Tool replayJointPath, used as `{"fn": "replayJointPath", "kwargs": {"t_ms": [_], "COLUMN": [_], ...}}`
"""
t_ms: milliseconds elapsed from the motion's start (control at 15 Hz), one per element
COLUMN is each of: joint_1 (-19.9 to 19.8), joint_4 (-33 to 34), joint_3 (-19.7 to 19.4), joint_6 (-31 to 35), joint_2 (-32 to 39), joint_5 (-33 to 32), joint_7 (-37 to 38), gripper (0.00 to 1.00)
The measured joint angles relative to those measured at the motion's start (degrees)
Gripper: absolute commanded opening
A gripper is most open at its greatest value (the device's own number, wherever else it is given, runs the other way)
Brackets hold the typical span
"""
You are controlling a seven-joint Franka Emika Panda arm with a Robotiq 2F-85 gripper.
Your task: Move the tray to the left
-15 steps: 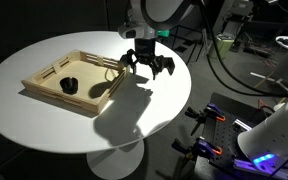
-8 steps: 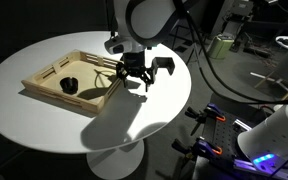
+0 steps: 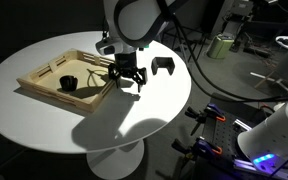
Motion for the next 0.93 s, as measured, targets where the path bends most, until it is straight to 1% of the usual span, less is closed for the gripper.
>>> {"fn": "replayJointPath", "kwargs": {"t_ms": [467, 933], "joint_1": [-0.48, -1.58], "joint_4": [5.86, 17.02], "joint_3": [-0.01, -0.07], "joint_6": [-1.53, -4.69], "joint_2": [3.72, 10.24], "joint_5": [-0.80, -2.00], "joint_7": [-0.63, -1.60], "gripper": [1.00, 1.00]}}
